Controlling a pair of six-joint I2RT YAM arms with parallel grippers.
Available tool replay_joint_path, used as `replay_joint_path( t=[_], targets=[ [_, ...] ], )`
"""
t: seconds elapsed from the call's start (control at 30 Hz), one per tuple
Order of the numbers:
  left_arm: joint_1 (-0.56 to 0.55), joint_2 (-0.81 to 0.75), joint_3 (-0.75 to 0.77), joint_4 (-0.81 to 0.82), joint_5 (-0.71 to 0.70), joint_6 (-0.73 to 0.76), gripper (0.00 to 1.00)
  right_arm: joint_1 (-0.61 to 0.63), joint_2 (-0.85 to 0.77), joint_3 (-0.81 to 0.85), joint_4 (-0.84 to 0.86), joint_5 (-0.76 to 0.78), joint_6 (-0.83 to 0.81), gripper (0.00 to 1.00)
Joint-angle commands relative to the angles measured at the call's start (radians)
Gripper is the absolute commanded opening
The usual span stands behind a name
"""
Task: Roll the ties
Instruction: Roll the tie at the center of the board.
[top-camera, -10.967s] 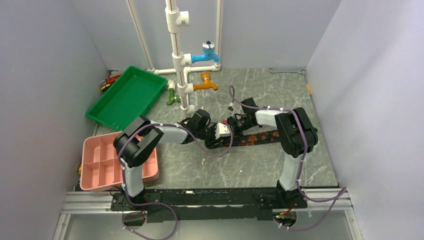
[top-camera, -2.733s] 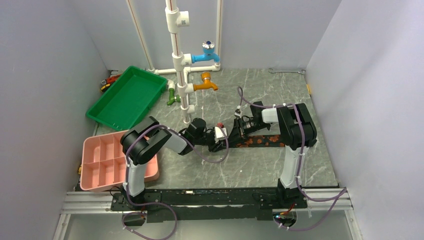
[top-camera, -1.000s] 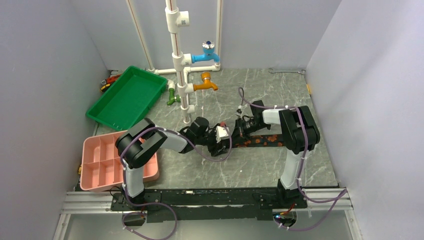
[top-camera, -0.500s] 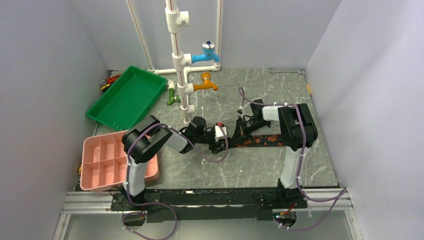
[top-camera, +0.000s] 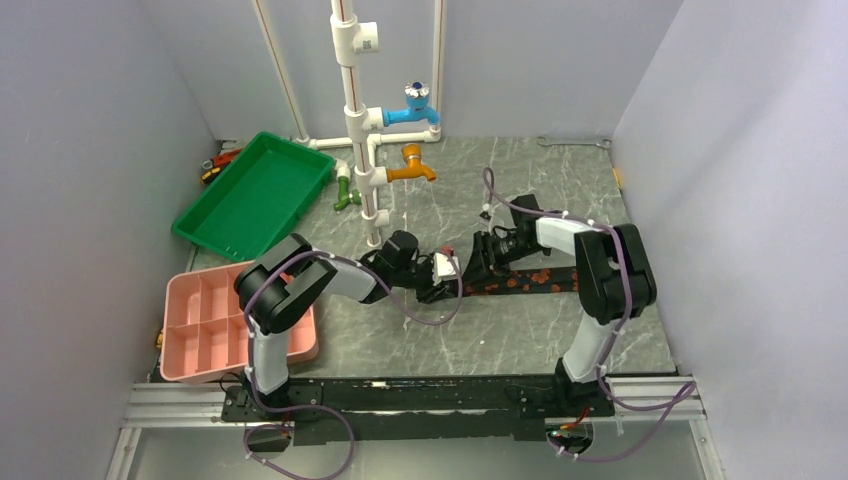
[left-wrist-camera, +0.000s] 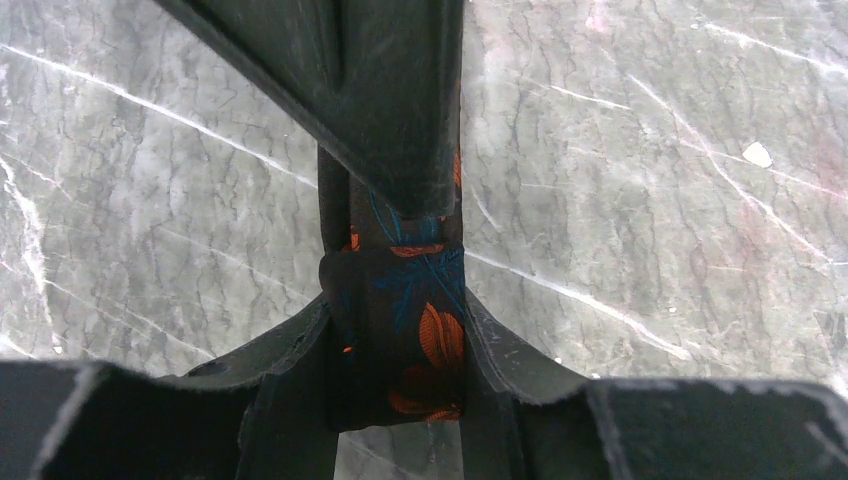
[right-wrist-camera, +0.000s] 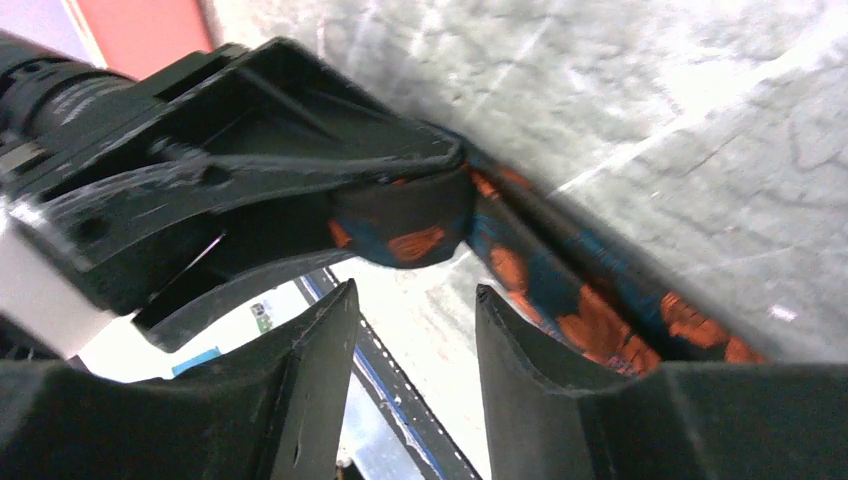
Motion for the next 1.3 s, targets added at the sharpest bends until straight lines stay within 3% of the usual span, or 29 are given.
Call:
replay_joint_path(
  t=[0.0, 0.17, 0.33, 0.4, 0.5, 0.67, 0.77, 1.03, 1.27],
  targets=[
    [-0.04, 0.011, -0.004, -0.276, -0.092, 0.001, 0.31, 0.01, -0.115, -0.047, 0.07, -0.045, 0.022, 0.5],
    [-0.056, 0.03, 0.033, -0.31, -0.1, -0.016, 0.33, 0.033, -0.062, -0.051, 0.134, -0.038, 0.083, 0.5],
    [-0.058, 0.039, 0.059, -0.347, -0.102, -0.001, 0.36, 0.034, 0.019, -0.009, 0.163, 0.0, 0.09, 0.44],
    [-0.057, 0.039, 0.068, -0.36, -0.102, 0.005, 0.36, 0.034, 0.036, -0.004, 0.16, 0.01, 0.087, 0.31],
    [-0.057, 0.036, 0.072, -0.369, -0.11, -0.002, 0.39, 0.028, 0.04, -0.01, 0.136, 0.055, 0.057, 0.0],
    [-0.033, 0.007, 0.038, -0.261, -0.07, -0.053, 0.67, 0.002, 0.088, 0.002, 0.028, 0.156, -0.027, 0.0],
    [-0.018, 0.003, 0.019, -0.156, -0.041, -0.069, 0.76, -0.028, 0.119, 0.018, -0.015, 0.21, -0.06, 0.0],
    [-0.034, 0.077, 0.079, -0.021, 0.014, -0.001, 0.78, -0.055, 0.156, 0.049, -0.047, 0.323, -0.055, 0.0],
    [-0.037, 0.17, 0.173, 0.025, 0.034, -0.092, 0.71, -0.053, 0.176, 0.06, -0.051, 0.332, -0.07, 0.0]
  ],
)
